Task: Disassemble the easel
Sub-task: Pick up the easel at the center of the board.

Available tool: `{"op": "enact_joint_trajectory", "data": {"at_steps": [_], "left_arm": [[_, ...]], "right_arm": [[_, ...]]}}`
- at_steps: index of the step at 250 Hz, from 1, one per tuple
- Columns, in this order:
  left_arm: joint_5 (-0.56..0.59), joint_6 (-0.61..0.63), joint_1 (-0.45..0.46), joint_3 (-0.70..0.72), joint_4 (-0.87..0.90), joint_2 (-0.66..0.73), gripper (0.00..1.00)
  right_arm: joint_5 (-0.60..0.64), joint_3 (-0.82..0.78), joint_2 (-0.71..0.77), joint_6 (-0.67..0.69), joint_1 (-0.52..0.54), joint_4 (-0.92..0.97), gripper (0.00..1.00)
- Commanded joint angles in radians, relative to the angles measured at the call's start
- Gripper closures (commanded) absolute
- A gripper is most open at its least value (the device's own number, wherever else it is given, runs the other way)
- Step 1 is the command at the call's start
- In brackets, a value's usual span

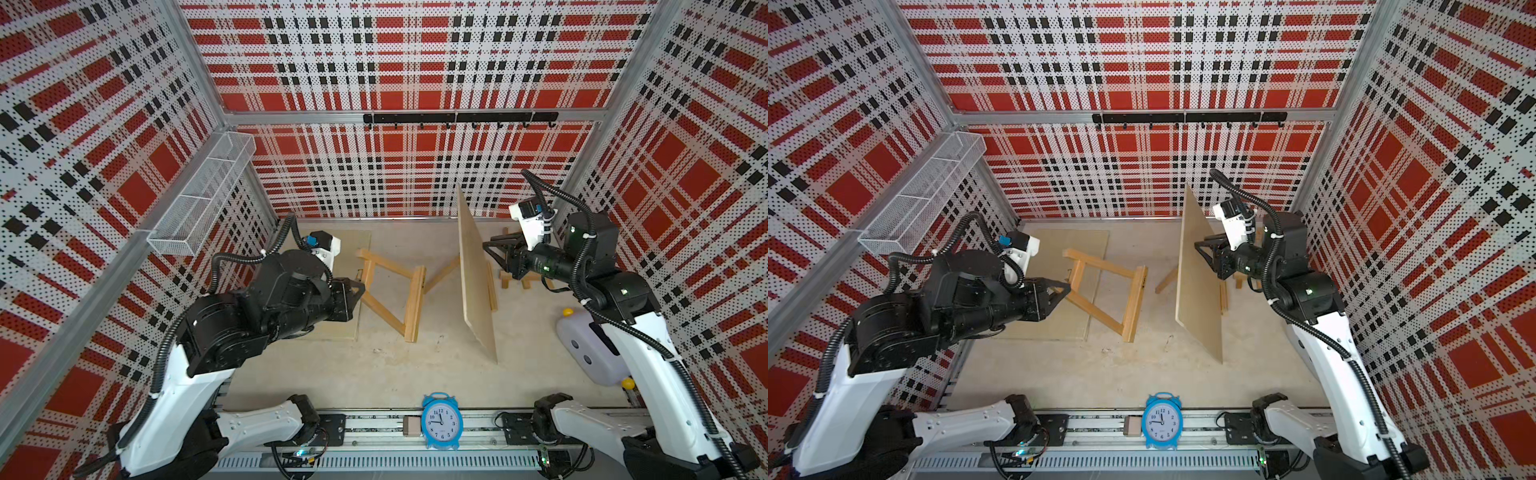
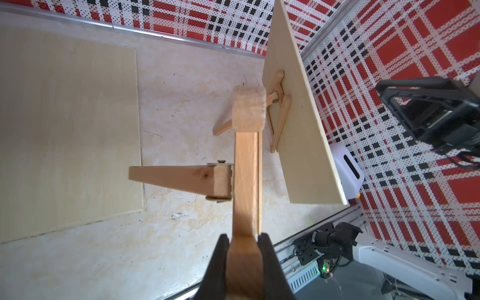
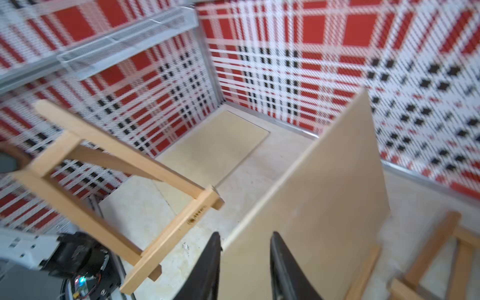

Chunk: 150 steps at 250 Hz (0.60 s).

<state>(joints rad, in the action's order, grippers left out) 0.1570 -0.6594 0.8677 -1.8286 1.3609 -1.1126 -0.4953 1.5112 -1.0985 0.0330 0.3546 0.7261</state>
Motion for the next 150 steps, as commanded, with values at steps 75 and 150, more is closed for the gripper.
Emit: {"op": "enact_joint_trajectory", "data": {"at_steps": [75, 150], "left_arm": [[-0.155, 0.15, -0.029, -0.19, 0.131, -0.068, 1.0], [-0.202, 0.155, -0.029, -0.209, 0.135, -0.072, 1.0]], "right_arm": [[0.16, 0.078, -0.034, 0.2, 0.471, 0.048, 0.64], [0.232, 0.02, -0.117, 0.235, 0.541, -0.009, 0.62]]}}
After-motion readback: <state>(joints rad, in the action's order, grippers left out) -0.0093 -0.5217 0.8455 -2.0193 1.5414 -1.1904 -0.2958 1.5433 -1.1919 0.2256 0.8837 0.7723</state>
